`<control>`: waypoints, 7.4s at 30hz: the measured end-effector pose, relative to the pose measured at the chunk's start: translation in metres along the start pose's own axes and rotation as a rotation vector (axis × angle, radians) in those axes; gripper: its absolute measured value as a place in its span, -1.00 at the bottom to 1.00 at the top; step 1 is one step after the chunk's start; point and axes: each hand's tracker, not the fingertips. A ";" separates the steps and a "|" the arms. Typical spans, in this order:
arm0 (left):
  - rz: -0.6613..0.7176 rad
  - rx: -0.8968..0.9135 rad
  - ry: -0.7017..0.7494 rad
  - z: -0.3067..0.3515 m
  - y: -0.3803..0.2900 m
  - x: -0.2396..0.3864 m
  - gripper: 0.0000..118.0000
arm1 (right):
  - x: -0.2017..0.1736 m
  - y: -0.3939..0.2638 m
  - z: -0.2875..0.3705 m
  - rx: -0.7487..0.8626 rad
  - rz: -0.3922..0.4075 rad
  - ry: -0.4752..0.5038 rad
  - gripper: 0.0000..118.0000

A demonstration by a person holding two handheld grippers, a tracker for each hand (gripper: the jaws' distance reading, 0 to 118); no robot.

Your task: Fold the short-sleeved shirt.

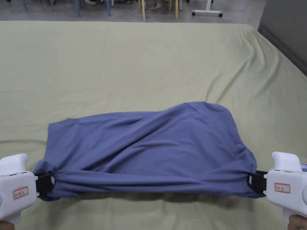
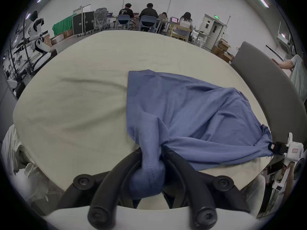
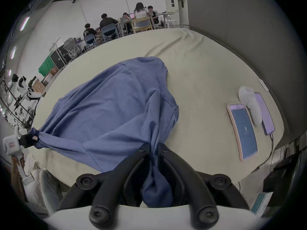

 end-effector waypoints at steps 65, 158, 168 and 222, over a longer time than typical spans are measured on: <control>-0.081 -0.014 0.141 -0.218 0.178 0.001 -0.43 | -0.130 0.128 -0.107 0.132 0.153 0.088 -0.96; -0.064 0.169 0.176 0.012 -0.007 -0.008 -0.96 | -0.013 -0.036 0.000 0.047 0.021 -0.074 -0.91; -0.094 0.098 0.216 -0.014 -0.024 -0.011 -0.96 | -0.035 -0.047 -0.023 -0.028 0.139 -0.207 -0.88; -0.047 -0.270 -0.099 -0.090 0.037 -0.032 1.00 | -0.150 0.019 -0.027 0.034 0.155 0.044 -0.92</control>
